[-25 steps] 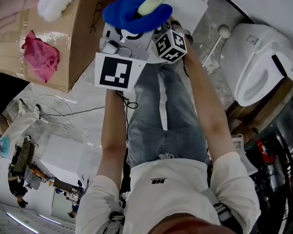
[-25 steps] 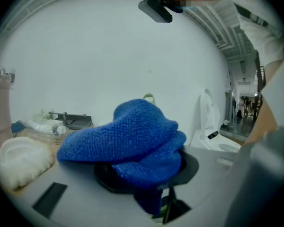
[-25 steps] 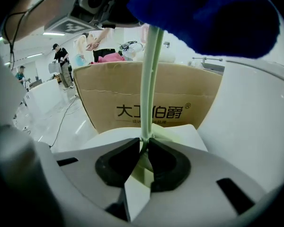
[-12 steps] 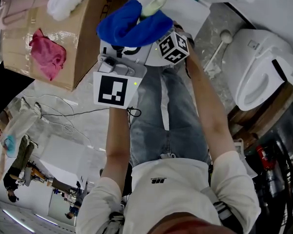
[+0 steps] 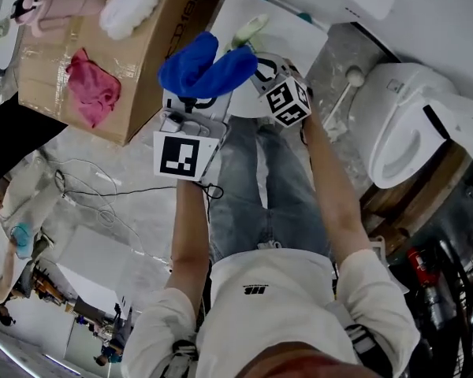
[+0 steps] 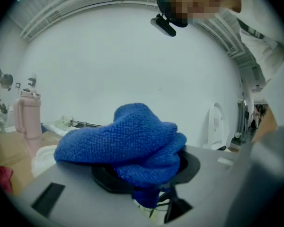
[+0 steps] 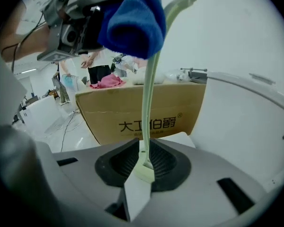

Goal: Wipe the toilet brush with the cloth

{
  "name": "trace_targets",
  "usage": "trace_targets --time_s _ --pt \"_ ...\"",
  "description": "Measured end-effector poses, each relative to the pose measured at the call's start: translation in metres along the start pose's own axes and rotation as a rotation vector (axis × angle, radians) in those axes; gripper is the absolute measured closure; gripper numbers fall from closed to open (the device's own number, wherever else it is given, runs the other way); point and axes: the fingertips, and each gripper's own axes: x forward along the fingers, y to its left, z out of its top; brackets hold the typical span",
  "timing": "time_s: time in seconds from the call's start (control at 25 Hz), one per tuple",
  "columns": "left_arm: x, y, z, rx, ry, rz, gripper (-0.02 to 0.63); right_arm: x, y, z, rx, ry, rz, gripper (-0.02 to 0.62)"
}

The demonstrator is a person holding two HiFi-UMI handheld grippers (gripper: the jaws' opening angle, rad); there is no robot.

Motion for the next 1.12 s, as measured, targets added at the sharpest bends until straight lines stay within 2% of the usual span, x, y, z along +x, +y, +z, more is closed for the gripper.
trace_targets --time_s 0.32,0.52,0.72,0.84,1.12 --pt "-0.027 -0.005 0.031 0.011 0.033 0.053 0.437 -0.081 0.002 0.067 0.036 -0.152 -0.053 0.541" --pt "-0.044 -0.007 0.063 0.018 0.007 0.083 0.443 -0.145 0.003 0.117 0.070 -0.268 -0.107 0.556" --pt "-0.062 -0.021 0.094 0.024 -0.002 0.100 0.449 -0.218 0.002 0.173 0.104 -0.380 -0.140 0.598" --pt "-0.075 -0.029 0.109 0.013 -0.004 0.109 0.453 -0.257 0.004 0.203 0.084 -0.432 -0.155 0.598" --pt "-0.101 -0.061 0.135 0.013 -0.010 0.130 0.462 -0.318 0.012 0.230 0.064 -0.508 -0.171 0.598"
